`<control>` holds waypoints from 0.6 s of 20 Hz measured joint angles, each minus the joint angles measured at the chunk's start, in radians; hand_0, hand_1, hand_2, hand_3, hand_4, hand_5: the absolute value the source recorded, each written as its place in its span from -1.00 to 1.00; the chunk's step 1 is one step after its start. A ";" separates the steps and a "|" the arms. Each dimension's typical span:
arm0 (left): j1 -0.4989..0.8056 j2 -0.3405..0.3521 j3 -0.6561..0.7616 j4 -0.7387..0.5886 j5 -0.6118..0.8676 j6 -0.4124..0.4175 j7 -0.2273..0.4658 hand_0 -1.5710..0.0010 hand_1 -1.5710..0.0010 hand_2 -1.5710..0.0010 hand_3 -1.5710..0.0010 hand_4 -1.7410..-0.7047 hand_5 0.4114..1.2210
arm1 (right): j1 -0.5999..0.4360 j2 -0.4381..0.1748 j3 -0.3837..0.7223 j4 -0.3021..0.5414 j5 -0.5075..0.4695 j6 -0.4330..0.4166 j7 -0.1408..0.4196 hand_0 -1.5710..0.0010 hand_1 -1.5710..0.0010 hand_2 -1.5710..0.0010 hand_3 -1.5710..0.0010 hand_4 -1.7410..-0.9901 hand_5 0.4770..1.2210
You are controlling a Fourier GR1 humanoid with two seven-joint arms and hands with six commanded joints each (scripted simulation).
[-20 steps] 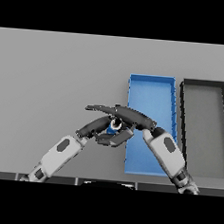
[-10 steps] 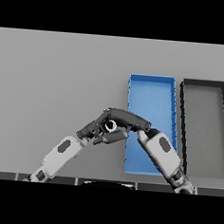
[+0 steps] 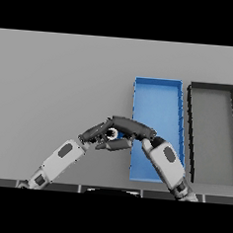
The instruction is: Pick up the blue pipe and place it into the blue bin.
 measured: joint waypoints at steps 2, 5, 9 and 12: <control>-0.002 0.013 0.002 -0.004 -0.004 -0.040 0.005 0.36 0.48 0.47 0.78 0.22 0.91 | 0.001 0.018 -0.014 -0.007 0.005 0.008 0.039 -0.99 -0.99 -0.99 -0.98 -0.31 0.96; 0.000 0.020 0.004 0.001 -0.064 -0.040 -0.014 0.67 0.73 0.73 0.89 0.53 0.37 | 0.020 0.055 -0.030 -0.008 0.013 0.026 0.040 -0.99 -0.99 -0.99 -0.99 -0.32 0.98; 0.002 0.011 0.007 0.016 -0.080 -0.003 0.022 0.87 0.89 0.89 0.95 0.75 -0.15 | 0.022 0.086 -0.058 -0.018 0.022 0.048 0.043 -1.00 -1.00 -1.00 -1.00 -0.32 0.99; 0.000 0.003 0.003 0.023 -0.082 0.010 0.025 0.93 0.94 0.94 0.98 0.76 -0.39 | 0.028 0.115 -0.066 -0.029 0.045 0.056 0.048 -1.00 -1.00 -1.00 -1.00 -0.32 1.00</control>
